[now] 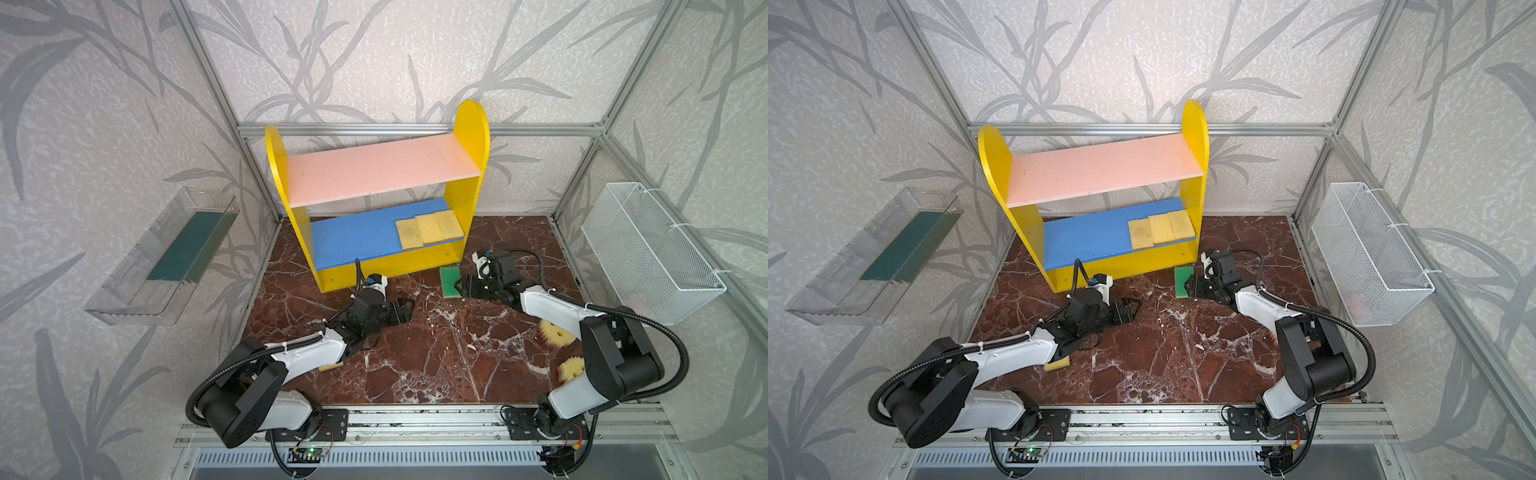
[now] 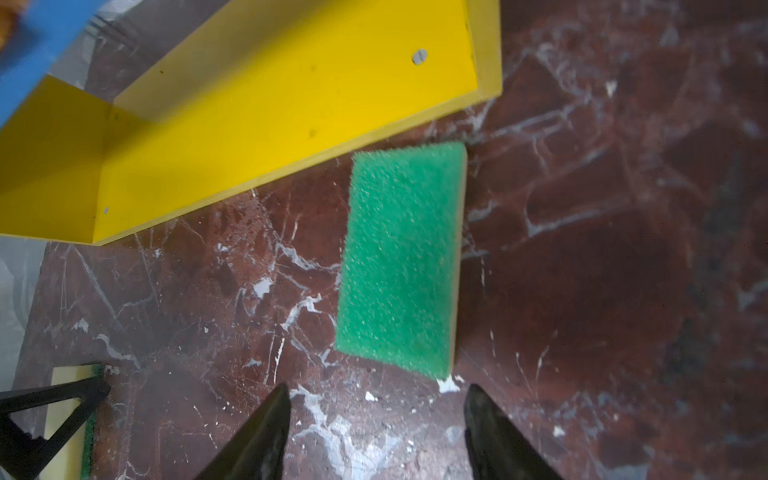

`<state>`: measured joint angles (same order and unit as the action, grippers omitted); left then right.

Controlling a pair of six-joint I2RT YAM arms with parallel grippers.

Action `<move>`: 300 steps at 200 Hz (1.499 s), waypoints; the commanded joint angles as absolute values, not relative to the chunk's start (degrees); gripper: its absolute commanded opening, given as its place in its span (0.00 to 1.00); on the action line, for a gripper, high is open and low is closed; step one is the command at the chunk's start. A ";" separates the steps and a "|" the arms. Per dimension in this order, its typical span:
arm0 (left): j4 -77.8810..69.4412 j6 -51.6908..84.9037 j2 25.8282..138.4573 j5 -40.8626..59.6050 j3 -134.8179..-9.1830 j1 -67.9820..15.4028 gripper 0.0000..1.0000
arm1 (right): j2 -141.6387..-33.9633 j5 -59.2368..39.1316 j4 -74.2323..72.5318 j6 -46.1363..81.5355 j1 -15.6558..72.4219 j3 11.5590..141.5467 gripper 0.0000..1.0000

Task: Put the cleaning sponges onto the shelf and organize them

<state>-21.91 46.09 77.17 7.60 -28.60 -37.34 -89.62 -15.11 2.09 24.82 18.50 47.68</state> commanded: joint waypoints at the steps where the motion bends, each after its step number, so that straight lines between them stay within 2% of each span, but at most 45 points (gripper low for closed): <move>1: -20.75 46.01 74.76 6.57 -27.12 -37.80 0.84 | -87.11 -13.26 5.20 26.08 19.17 44.79 0.38; 6: -20.52 45.92 74.32 6.39 -26.91 -37.79 0.84 | -87.02 -13.23 4.96 26.12 19.59 44.26 0.35; 13: -19.87 45.64 73.81 6.00 -26.81 -37.81 0.84 | -87.10 -12.68 5.06 25.90 20.37 43.71 0.36; 29: -18.67 44.97 72.88 5.45 -26.67 -37.81 0.84 | -87.45 -10.45 5.23 25.17 22.47 43.25 0.61; 43: -18.11 44.76 72.29 5.24 -26.57 -37.86 0.84 | -87.73 -8.18 4.93 24.67 24.30 43.41 0.71; 51: -17.91 44.64 71.97 5.27 -26.46 -37.84 0.84 | -87.87 -5.88 5.20 24.12 25.71 43.99 0.85; 59: -17.54 44.48 71.61 5.25 -26.37 -37.86 0.84 | -88.13 -2.67 5.91 23.15 27.46 44.98 0.90; 64: -17.29 44.41 71.38 5.16 -26.28 -37.84 0.84 | -88.43 -0.72 6.41 22.59 28.55 45.72 0.98; 70: -16.89 44.31 70.98 4.96 -26.28 -37.81 0.84 | -88.91 1.00 6.99 22.17 29.78 46.64 1.00; 108: -14.19 43.60 67.81 3.44 -25.54 -37.80 0.84 | -94.05 9.74 10.43 23.63 32.57 52.13 0.99; 203: -13.01 42.19 64.42 0.16 -23.61 -37.62 0.84 | -105.02 13.44 11.77 23.54 32.61 60.18 1.00; 236: -13.84 42.36 65.38 0.47 -23.79 -37.38 0.85 | -106.85 13.27 12.43 23.65 32.66 61.49 0.92; 271: -13.90 42.56 65.05 0.75 -23.86 -37.18 0.85 | -107.65 11.52 10.25 23.58 32.19 60.73 0.76; 300: -13.32 42.50 64.64 0.70 -23.89 -37.15 0.85 | -108.37 10.57 10.46 23.13 31.91 61.39 0.71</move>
<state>-13.74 43.05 65.14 1.52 -23.83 -37.34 -106.89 11.46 10.28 23.64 32.29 60.69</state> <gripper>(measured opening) 0.848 0.736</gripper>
